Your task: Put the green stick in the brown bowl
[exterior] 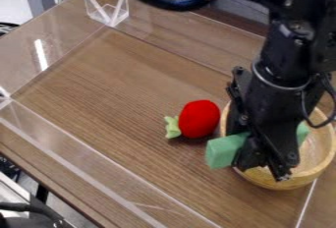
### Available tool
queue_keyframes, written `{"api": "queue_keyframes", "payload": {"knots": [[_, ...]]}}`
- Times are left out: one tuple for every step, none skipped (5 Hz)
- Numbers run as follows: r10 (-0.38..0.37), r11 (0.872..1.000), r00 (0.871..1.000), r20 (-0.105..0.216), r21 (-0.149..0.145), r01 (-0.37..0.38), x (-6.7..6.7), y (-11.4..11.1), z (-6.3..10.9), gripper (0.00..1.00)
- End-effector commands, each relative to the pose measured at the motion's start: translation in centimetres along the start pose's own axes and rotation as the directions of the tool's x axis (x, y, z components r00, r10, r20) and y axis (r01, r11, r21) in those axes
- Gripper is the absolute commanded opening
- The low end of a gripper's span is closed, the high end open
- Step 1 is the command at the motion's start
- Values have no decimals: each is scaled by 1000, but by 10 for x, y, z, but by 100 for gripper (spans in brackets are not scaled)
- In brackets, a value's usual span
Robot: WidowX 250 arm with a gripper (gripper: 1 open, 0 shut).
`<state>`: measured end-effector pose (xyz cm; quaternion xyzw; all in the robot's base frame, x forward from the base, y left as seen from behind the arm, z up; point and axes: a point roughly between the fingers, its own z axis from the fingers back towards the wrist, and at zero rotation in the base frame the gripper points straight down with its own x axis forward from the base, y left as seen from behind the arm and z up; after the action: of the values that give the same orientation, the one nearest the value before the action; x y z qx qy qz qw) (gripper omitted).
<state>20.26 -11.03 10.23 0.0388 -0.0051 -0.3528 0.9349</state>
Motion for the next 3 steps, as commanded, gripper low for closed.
{"api": "queue_keyframes", "payload": {"knots": [[38,999,998,42,-5,-38,4,3,6,0],[61,998,997,41,-14,-61,4,5,2,0],[82,996,996,40,-25,-81,5,7,-1,0]]}}
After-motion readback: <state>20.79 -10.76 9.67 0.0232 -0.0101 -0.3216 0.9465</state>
